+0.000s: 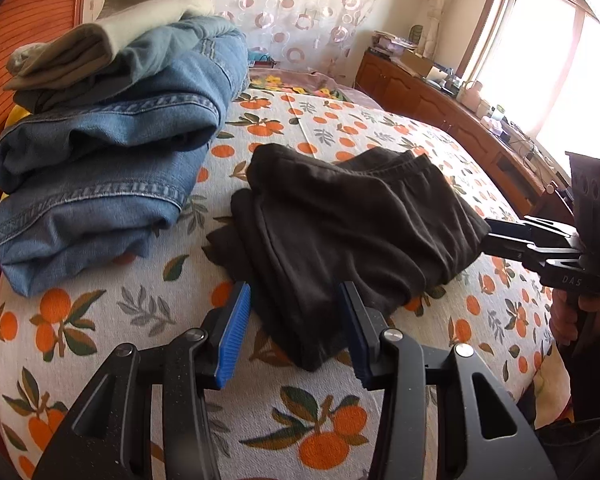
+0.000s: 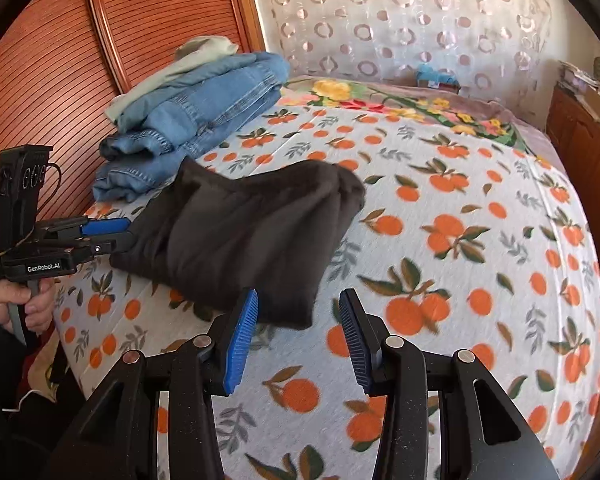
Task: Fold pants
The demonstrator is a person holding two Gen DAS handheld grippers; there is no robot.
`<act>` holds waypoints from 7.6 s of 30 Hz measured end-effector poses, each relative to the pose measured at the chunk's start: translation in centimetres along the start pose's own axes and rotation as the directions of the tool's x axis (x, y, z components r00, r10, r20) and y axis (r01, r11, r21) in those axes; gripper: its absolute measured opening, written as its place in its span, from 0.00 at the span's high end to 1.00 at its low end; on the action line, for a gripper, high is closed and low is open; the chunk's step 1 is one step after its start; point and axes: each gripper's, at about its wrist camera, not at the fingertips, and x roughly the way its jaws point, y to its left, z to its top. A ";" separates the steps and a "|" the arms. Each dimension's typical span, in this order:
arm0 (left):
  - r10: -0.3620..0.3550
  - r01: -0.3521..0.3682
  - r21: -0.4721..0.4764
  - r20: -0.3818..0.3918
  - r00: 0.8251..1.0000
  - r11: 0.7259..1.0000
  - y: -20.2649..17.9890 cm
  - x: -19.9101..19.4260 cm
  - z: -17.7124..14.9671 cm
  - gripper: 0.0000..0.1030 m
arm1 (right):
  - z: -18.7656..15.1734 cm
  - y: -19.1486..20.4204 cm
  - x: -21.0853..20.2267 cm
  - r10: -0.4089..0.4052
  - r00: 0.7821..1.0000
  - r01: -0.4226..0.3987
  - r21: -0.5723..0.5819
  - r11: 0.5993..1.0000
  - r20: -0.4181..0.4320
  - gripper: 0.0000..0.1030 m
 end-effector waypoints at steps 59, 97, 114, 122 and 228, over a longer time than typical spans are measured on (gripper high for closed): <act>0.052 -0.054 0.053 0.037 0.998 0.997 -0.5 1.8 4.7 0.57 | 5.8 -1.4 4.5 0.008 1.000 -0.007 -0.021 1.000 0.028 0.66; 0.111 -0.111 -0.005 0.044 0.993 0.994 1.7 2.7 4.9 0.73 | 8.4 -1.7 7.4 0.009 0.999 -0.006 -0.049 0.999 0.052 0.80; 0.129 -0.129 0.013 -0.003 0.992 0.992 1.5 2.4 2.5 0.43 | 7.2 -2.4 7.4 -0.003 1.000 0.004 -0.043 0.999 0.014 0.48; 0.126 -0.126 -0.016 0.009 0.992 0.992 2.0 1.9 2.0 0.43 | 7.0 -3.0 8.5 0.025 0.999 -0.025 -0.021 0.999 -0.030 0.48; 0.251 -0.202 -0.163 0.391 0.885 0.966 7.6 -11.4 11.7 0.90 | 27.9 9.1 6.9 0.145 0.958 -0.032 -0.408 0.912 0.248 0.85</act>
